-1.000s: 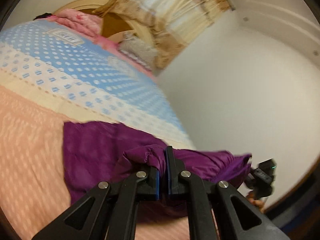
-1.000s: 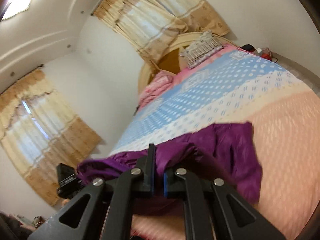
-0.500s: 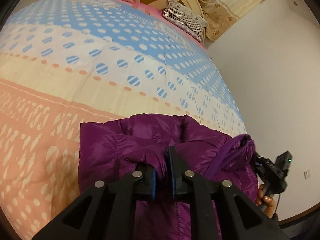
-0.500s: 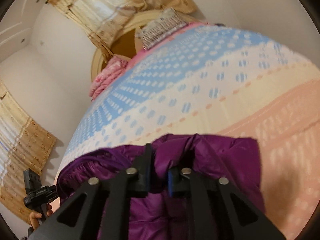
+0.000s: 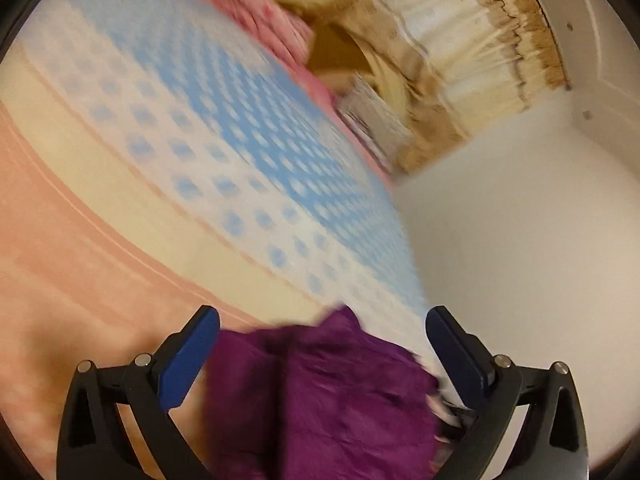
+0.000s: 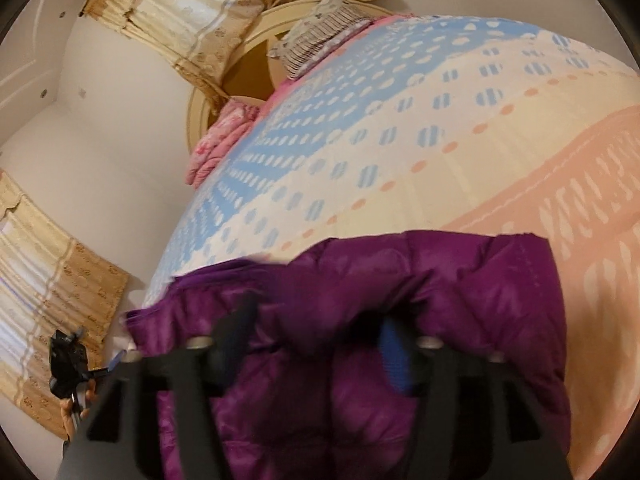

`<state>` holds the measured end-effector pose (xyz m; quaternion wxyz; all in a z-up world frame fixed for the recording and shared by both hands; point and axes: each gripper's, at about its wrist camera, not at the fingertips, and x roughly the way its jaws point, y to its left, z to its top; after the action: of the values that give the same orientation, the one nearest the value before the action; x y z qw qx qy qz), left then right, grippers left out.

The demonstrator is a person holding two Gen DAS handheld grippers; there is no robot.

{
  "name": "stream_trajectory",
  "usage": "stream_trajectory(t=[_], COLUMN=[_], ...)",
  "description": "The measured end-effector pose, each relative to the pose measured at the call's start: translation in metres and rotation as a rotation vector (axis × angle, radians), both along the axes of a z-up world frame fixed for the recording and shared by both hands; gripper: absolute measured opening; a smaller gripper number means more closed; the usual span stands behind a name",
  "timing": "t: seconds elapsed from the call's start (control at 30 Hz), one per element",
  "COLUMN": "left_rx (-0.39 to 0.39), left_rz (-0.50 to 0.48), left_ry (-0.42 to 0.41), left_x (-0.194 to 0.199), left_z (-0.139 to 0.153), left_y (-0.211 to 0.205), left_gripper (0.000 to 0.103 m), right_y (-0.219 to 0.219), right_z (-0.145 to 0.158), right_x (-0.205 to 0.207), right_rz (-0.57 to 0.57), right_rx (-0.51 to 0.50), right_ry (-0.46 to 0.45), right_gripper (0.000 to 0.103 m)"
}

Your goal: Fold large clothes

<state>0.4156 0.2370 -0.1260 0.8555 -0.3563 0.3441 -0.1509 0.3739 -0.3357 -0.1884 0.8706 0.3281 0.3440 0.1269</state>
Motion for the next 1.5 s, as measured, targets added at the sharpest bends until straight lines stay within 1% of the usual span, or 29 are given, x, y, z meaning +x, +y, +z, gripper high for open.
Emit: stream_trajectory(t=[0.03, 0.07, 0.13, 0.2, 0.23, 0.27, 0.33, 0.4, 0.43, 0.47, 0.53, 0.6, 0.63, 0.7, 0.77, 0.83, 0.87, 0.93, 1.03, 1.17, 1.2, 1.23, 1.27, 1.33, 1.37, 1.4, 1.43, 1.47, 1.5], left_rx=[0.091, 0.193, 0.428, 0.599, 0.669, 0.715, 0.773, 0.785, 0.778, 0.783, 0.838, 0.876, 0.882, 0.865, 0.819, 0.781, 0.78, 0.8, 0.828, 0.846, 0.849, 0.85, 0.849, 0.849, 0.85, 0.853, 0.855, 0.855, 0.855], left_rz=[-0.011, -0.03, -0.061, -0.103, -0.13, -0.154, -0.166, -0.181, -0.191, -0.188, -0.17, -0.152, -0.146, -0.137, -0.125, -0.117, -0.11, -0.093, -0.074, -0.08, -0.08, -0.08, -0.08, -0.078, -0.077, -0.076, -0.075, -0.073, -0.074], left_ry=[0.0, -0.013, -0.047, -0.085, -0.119, -0.145, -0.146, -0.126, -0.11, -0.094, -0.084, -0.083, -0.072, -0.046, -0.026, -0.031, -0.037, -0.051, -0.057, -0.02, -0.013, -0.006, -0.004, -0.001, 0.0, 0.001, 0.0, 0.0, -0.001], left_x=[-0.003, -0.008, -0.023, -0.034, -0.04, -0.044, -0.045, -0.038, -0.033, -0.028, -0.019, -0.015, -0.014, -0.008, -0.006, -0.005, -0.006, -0.006, -0.005, 0.001, 0.002, 0.003, 0.003, 0.003, 0.002, 0.002, 0.002, 0.001, 0.002], left_z=[0.008, 0.017, 0.033, 0.041, 0.044, 0.044, 0.04, 0.027, 0.02, 0.013, -0.002, -0.012, -0.018, -0.029, -0.038, -0.045, -0.047, -0.052, -0.058, -0.066, -0.067, -0.068, -0.068, -0.069, -0.069, -0.069, -0.069, -0.069, -0.069], left_y=[-0.008, -0.019, -0.061, -0.105, -0.133, -0.158, -0.196, -0.223, -0.233, -0.238, -0.255, -0.261, -0.258, -0.255, -0.247, -0.243, -0.244, -0.247, -0.251, -0.252, -0.251, -0.251, -0.251, -0.25, -0.25, -0.251, -0.251, -0.251, -0.251], left_gripper=[0.102, 0.102, 0.102, 0.102, 0.102, 0.102, 0.102, 0.102, 0.102, 0.102, 0.102, 0.102, 0.102, 0.102, 0.102, 0.102, 0.102, 0.102, 0.102, 0.102, 0.102, 0.102, 0.102, 0.102, 0.102, 0.102, 0.102, 0.102, 0.102], right_y=[0.001, 0.0, -0.001, 0.006, 0.012, 0.025, 0.049, 0.083, 0.094, 0.099, 0.105, 0.109, 0.109, 0.11, 0.108, 0.1, 0.096, 0.096, 0.1, 0.105, 0.106, 0.106, 0.103, 0.092, 0.087, 0.075, 0.068, 0.057, 0.042], right_z=[0.006, 0.011, 0.039, 0.065, 0.076, 0.09, 0.103, 0.115, 0.117, 0.115, 0.106, 0.09, 0.082, 0.057, 0.033, 0.014, 0.009, 0.006, 0.003, 0.002, 0.003, 0.006, 0.017, 0.037, 0.041, 0.045, 0.043, 0.038, 0.027], right_x=[-0.002, -0.004, -0.022, -0.039, -0.046, -0.053, -0.057, -0.057, -0.056, -0.052, -0.036, -0.016, -0.009, 0.01, 0.018, 0.019, 0.018, 0.018, 0.021, 0.027, 0.03, 0.032, 0.029, 0.018, 0.015, 0.014, 0.015, 0.016, 0.017], right_rz=[0.007, 0.011, 0.003, -0.048, -0.065, -0.062, -0.026, -0.028, -0.031, -0.036, -0.036, -0.042, -0.051, -0.055, -0.058, -0.063, -0.074, -0.079, -0.073, -0.063, -0.054, -0.042, -0.041, -0.099, -0.125, -0.163, -0.179, -0.197, -0.213], right_rx=[0.0, 0.006, 0.026, -0.072, -0.129, -0.195, -0.294, -0.489, -0.537, -0.543, -0.517, -0.532, -0.543, -0.556, -0.566, -0.514, -0.488, -0.472, -0.49, -0.515, -0.522, -0.536, -0.557, -0.609, -0.634, -0.68, -0.696, -0.699, -0.687], right_ry=[0.003, 0.001, -0.073, -0.111, -0.121, -0.126, -0.121, -0.115, -0.124, -0.124, -0.094, -0.054, -0.038, 0.009, 0.041, 0.049, 0.044, 0.035, 0.038, 0.075, 0.094, 0.113, 0.106, 0.041, 0.031, 0.046, 0.065, 0.092, 0.137], right_gripper=[0.079, 0.079, 0.079, 0.08, 0.08, 0.08, 0.076, 0.072, 0.071, 0.071, 0.063, 0.059, 0.059, 0.058, 0.058, 0.059, 0.059, 0.059, 0.06, 0.061, 0.06, 0.057, 0.057, 0.057, 0.057, 0.057, 0.057, 0.057, 0.057])
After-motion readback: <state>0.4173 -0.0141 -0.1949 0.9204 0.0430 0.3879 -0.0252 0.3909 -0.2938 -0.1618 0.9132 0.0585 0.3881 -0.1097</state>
